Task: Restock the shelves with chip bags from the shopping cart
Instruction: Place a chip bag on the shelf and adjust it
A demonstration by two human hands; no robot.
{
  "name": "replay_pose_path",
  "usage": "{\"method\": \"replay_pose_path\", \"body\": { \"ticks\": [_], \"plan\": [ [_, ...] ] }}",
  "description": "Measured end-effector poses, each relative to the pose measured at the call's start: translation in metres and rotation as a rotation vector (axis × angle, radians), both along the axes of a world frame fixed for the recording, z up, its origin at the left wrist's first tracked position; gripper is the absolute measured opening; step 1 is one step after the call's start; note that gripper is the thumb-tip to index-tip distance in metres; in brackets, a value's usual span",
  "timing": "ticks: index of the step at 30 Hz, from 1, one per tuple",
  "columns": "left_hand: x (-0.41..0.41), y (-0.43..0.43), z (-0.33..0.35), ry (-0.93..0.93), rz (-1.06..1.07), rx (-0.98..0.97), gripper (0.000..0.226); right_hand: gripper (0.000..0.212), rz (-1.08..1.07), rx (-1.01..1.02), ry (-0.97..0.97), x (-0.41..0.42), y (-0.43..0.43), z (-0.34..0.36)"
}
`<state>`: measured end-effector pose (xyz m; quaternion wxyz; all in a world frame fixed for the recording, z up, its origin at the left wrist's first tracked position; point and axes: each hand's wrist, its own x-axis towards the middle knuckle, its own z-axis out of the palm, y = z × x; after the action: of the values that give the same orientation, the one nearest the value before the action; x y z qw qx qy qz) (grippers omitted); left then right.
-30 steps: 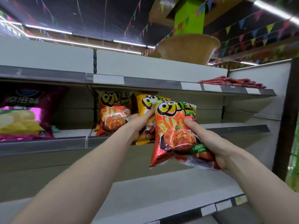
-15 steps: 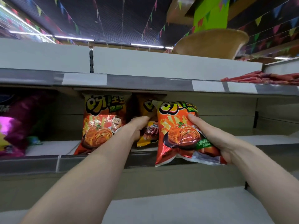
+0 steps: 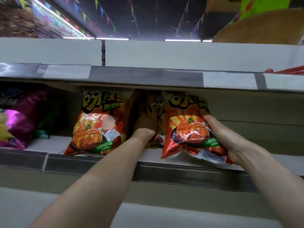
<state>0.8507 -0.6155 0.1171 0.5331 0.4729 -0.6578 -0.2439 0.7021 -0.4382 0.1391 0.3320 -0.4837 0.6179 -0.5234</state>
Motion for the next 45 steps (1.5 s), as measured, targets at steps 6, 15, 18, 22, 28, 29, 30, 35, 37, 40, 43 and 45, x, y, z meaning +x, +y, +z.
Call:
{"method": "replay_pose_path", "body": {
  "ticks": [6,15,18,22,28,29,30,35,37,40,43,45],
  "plan": [
    [0.014,0.023,0.005,-0.05,-0.033,0.054,0.061,0.056,-0.036,-0.048,-0.095,0.002,-0.019,-0.01],
    [0.047,0.089,0.036,0.055,-0.084,0.029,0.06,0.06,0.101,-0.165,-0.265,0.055,-0.043,-0.019],
    [0.047,0.088,0.025,-0.042,-0.07,0.131,0.071,0.086,0.167,-0.11,-0.198,0.062,-0.046,-0.02],
    [0.047,0.083,0.01,0.059,-0.051,0.157,0.08,0.088,0.217,-0.079,-0.032,0.057,-0.042,-0.022],
    [0.048,0.083,0.007,0.076,-0.049,0.145,0.08,0.096,0.304,0.017,0.137,0.045,-0.034,-0.021],
    [0.048,0.083,0.007,0.059,-0.05,0.156,0.08,0.107,0.298,0.015,0.126,0.043,-0.036,-0.023],
    [0.048,0.082,0.007,0.036,-0.049,0.171,0.079,0.111,0.283,0.008,0.12,0.041,-0.038,-0.024],
    [0.043,0.078,0.004,-0.027,-0.003,0.177,0.08,0.051,0.25,-0.035,0.069,0.038,-0.04,-0.028],
    [0.042,0.077,0.003,-0.039,0.014,0.163,0.078,0.048,0.225,-0.058,0.084,0.038,-0.041,-0.03],
    [0.046,0.076,0.002,-0.036,0.021,0.139,0.072,0.061,0.146,-0.131,0.127,0.041,-0.041,-0.029],
    [0.048,0.082,-0.001,-0.034,-0.005,-0.051,0.07,0.065,0.105,-0.266,0.105,0.043,-0.041,-0.029],
    [0.048,0.088,-0.004,-0.112,0.007,-0.239,0.072,0.066,0.087,-0.295,0.138,0.044,-0.042,-0.03]
  ]
}}
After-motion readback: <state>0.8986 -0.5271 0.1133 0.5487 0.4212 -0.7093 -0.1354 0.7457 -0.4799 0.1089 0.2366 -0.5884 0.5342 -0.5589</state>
